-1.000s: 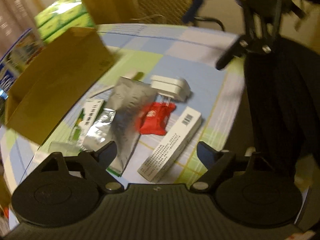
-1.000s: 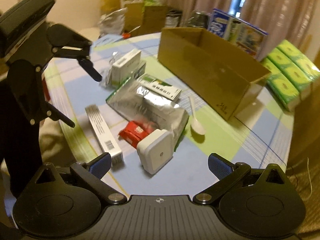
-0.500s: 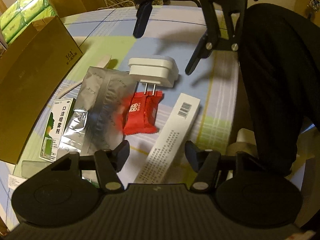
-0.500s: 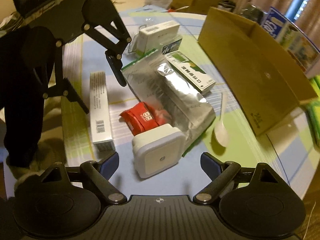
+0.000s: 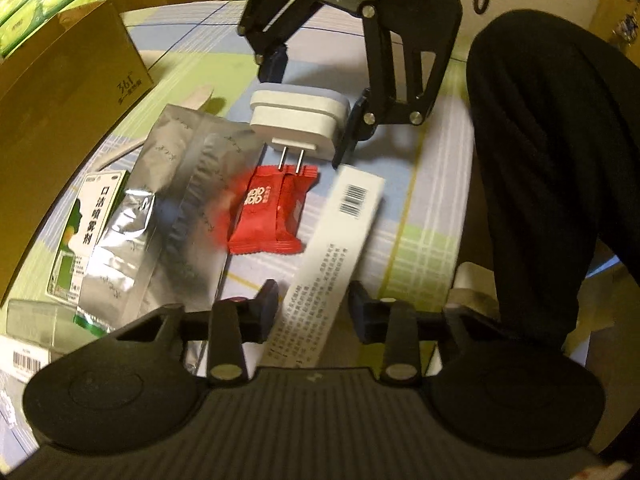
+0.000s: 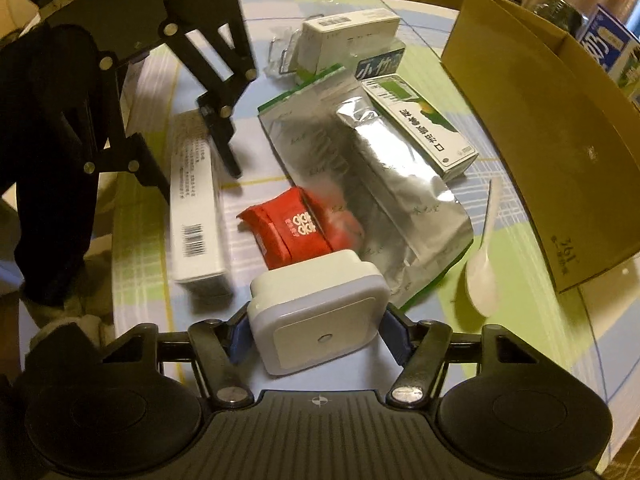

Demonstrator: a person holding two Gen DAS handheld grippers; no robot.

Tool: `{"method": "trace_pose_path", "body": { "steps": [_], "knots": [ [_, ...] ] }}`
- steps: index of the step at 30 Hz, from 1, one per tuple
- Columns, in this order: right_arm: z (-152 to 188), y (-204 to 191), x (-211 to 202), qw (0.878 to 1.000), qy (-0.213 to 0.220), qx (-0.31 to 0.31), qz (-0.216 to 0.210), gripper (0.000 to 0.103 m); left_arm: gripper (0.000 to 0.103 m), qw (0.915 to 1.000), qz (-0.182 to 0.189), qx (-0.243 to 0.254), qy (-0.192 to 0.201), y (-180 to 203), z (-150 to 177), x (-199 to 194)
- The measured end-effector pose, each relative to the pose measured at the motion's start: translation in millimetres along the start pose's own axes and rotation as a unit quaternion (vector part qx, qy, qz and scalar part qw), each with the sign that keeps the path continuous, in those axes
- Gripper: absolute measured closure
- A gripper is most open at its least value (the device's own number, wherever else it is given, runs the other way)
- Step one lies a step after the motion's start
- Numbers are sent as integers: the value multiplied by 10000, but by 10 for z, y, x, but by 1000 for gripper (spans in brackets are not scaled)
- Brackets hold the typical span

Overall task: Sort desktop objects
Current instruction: 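Grasp the white medicine box with the left tool while the right tool grasps the white plug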

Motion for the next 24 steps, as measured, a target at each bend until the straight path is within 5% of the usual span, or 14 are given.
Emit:
{"method": "trace_pose_path", "body": {
  "steps": [6,14,24],
  "knots": [
    [16,61,-85,9959,10,839,349,41,79,9985,-174,-508,-49,-32,13,-64],
    [193,216,-173,9743,-425,1866,1189,41,79,9928,-515,-1073,-124,50,21,-103],
    [290,213,-282,9681,-214,2247,1085,41,78,9921,-613,-1095,-5,125,-74,-25]
  ]
}}
Point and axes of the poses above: each gripper's, at about its wrist camera, not at the fingertips, and x roughly the way its jaws point, y to its right, z to its underside, the point moved 9 cm from there along x, roughly the way its jaws point, and after that the axes turned 10 degrees about y, right-handed, at the moved point
